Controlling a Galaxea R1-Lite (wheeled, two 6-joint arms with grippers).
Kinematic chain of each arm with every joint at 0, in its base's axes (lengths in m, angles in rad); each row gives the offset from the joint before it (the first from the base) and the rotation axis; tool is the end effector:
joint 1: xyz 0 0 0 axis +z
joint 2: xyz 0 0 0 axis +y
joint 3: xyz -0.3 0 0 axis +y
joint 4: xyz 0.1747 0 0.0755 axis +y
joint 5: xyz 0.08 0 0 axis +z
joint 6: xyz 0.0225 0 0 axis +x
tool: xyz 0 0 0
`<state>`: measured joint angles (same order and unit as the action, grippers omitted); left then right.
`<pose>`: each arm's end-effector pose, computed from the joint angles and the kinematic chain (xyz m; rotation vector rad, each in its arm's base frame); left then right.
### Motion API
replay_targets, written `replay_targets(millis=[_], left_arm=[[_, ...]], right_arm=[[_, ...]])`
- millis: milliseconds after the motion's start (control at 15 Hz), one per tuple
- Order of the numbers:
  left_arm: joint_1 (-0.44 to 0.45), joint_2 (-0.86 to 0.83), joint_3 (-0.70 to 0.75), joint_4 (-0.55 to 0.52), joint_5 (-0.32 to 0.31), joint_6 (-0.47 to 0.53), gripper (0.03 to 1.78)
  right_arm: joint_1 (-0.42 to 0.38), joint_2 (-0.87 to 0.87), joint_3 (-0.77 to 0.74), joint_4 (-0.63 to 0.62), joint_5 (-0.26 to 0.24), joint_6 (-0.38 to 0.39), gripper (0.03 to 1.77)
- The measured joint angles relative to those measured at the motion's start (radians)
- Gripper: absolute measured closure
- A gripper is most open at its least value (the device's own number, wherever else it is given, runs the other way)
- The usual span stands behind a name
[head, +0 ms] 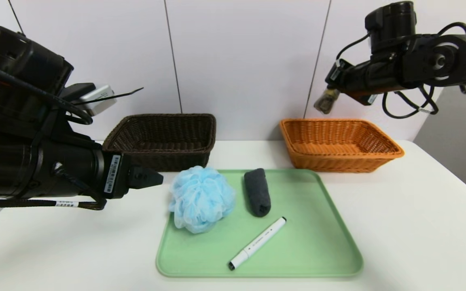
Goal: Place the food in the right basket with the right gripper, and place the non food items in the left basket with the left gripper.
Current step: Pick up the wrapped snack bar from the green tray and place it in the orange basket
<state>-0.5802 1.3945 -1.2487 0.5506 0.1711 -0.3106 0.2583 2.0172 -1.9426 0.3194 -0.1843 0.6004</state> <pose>0.1774 -0.1117 0.2791 -0.0383 0.7030 -0.2859 0.3913 0.0991 0.2937 0.5062 0.3930 -0.0444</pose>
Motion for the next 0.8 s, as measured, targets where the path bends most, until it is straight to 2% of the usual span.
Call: replay_targets(millis=[600,800], left_arm=[[0.001,0.003,0.005,-0.015,-0.003,0.000,0.12],[0.002,0.005,0.006,-0.016,-0.001,-0.001,0.12]], right_arm=[[-0.052,0.155,0.000,0.009,0.008,-0.001,1.62],[-0.064,0.177,0.008,0.010,0.012,-0.011,1.13]])
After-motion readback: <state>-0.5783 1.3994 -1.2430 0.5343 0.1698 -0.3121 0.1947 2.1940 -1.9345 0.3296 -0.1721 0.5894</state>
